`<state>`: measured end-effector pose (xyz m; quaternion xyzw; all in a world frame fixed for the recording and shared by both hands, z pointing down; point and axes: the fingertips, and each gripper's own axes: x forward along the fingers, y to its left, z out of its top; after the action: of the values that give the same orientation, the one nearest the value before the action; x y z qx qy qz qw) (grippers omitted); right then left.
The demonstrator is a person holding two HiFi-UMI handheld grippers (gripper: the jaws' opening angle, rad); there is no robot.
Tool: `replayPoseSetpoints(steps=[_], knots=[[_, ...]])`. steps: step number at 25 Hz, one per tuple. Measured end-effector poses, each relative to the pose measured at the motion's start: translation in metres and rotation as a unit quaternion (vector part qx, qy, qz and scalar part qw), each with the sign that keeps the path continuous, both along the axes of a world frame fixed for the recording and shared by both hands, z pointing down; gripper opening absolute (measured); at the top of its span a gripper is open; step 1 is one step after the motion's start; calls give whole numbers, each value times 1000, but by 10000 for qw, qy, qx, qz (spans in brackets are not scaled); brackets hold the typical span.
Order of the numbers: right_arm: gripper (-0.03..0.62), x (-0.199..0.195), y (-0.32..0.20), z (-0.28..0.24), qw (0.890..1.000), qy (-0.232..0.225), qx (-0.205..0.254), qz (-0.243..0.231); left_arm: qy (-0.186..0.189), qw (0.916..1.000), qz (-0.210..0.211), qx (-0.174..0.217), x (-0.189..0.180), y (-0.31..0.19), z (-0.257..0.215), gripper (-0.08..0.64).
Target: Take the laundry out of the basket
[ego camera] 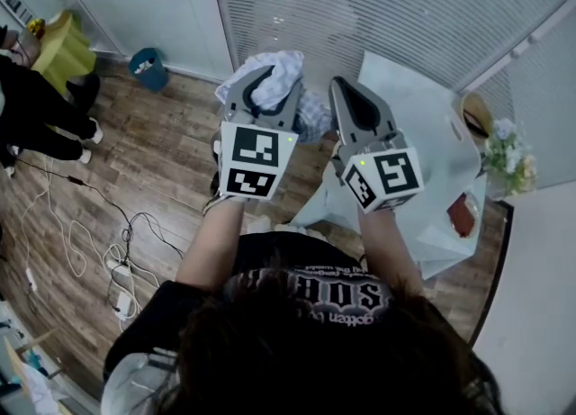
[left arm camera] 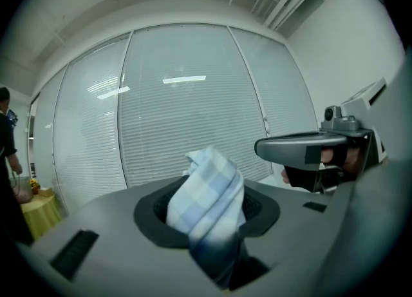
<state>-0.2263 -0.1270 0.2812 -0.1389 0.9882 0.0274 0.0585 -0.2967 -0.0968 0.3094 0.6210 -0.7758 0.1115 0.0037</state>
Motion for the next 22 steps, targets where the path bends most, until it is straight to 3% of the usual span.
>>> replayPoseSetpoints(steps=[22], knots=[[26, -3, -7, 3, 10000, 43, -70, -37, -16, 10000, 15, -66, -5, -8, 4, 150]])
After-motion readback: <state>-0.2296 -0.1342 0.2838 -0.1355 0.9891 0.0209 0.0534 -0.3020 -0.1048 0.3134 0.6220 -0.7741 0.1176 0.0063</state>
